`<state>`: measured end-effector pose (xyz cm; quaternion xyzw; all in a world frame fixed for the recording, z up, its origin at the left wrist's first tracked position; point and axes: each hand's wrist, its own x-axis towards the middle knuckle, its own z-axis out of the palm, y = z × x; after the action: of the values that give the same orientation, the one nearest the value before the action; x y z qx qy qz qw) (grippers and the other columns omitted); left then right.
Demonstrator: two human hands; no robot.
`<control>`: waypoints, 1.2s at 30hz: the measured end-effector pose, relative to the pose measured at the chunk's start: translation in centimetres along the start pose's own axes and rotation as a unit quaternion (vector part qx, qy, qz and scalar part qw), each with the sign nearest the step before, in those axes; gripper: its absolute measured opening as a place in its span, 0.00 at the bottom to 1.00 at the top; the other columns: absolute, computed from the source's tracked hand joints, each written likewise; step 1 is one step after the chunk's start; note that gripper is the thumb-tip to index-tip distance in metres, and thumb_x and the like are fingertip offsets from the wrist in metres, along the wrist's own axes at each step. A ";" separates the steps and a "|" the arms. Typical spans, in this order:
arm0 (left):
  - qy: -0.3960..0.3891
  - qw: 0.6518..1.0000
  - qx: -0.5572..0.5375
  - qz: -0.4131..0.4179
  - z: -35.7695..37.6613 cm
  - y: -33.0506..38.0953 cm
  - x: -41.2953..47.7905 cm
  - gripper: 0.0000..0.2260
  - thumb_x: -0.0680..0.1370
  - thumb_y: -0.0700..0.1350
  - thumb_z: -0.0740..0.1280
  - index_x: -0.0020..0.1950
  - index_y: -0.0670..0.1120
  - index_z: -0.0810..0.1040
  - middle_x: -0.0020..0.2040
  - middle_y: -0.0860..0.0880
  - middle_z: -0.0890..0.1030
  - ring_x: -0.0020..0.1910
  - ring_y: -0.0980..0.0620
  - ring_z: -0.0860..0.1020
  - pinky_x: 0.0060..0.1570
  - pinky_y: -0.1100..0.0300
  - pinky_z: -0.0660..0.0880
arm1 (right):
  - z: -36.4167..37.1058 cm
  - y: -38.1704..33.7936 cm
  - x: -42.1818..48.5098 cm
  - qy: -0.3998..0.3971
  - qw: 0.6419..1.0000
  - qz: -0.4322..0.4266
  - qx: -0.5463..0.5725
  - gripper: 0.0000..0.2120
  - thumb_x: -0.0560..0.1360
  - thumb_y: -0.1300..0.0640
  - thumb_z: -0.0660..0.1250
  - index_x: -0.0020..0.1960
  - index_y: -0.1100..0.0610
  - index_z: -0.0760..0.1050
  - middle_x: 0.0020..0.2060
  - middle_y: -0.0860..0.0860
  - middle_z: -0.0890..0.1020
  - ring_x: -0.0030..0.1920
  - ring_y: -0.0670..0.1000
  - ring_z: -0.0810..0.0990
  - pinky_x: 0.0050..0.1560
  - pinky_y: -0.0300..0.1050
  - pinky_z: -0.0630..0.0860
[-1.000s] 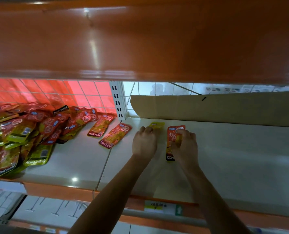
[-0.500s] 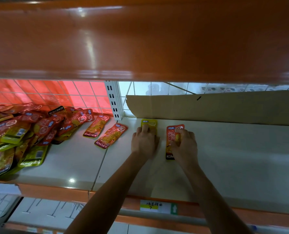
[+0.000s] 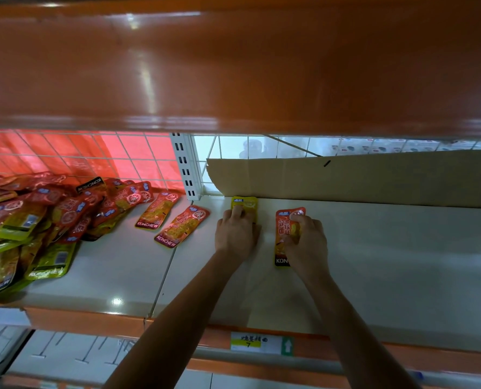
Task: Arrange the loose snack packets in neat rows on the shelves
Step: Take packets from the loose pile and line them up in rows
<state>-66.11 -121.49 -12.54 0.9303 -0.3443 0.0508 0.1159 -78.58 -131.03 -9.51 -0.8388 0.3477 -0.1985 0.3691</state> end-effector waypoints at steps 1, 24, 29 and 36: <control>0.001 1.000 0.000 -0.001 0.0 0.0 0.0 0.17 0.81 0.54 0.57 0.65 0.47 0.73 0.65 0.46 0.70 0.62 0.44 0.70 0.59 0.51 0.69 | 0.0 0.0 0.0 0.000 1.000 -0.001 0.001 0.24 0.75 0.61 0.68 0.70 0.57 0.67 0.63 0.55 0.70 0.60 0.55 0.74 0.53 0.43 0.72; 0.038 0.998 -0.044 0.011 -0.6 1.2 -0.9 0.19 0.81 0.55 0.57 0.68 0.48 0.72 0.68 0.46 0.70 0.68 0.45 0.66 0.64 0.52 0.65 | 0.0 0.1 -0.4 0.005 1.000 0.006 0.027 0.22 0.77 0.62 0.65 0.70 0.58 0.66 0.64 0.57 0.70 0.62 0.57 0.73 0.59 0.53 0.76; 0.027 0.996 -0.058 0.055 -0.8 3.6 -1.0 0.18 0.81 0.52 0.58 0.69 0.48 0.72 0.68 0.46 0.71 0.69 0.46 0.65 0.65 0.52 0.66 | -1.0 0.9 -0.2 0.061 0.996 0.001 0.060 0.23 0.79 0.62 0.61 0.72 0.58 0.62 0.66 0.56 0.72 0.63 0.55 0.74 0.61 0.51 0.73; -0.004 0.968 -0.239 0.072 -1.1 10.1 -0.9 0.14 0.80 0.39 0.57 0.61 0.44 0.79 0.57 0.44 0.80 0.55 0.46 0.77 0.52 0.55 0.73 | -4.9 3.7 0.2 0.123 0.984 0.014 0.130 0.20 0.78 0.62 0.61 0.70 0.57 0.65 0.61 0.55 0.76 0.58 0.55 0.78 0.56 0.49 0.76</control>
<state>-73.42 -128.06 -9.85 0.8485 -0.4132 -0.0285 0.3295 -82.93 -135.37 -9.09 -0.7479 0.3732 -0.3383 0.4323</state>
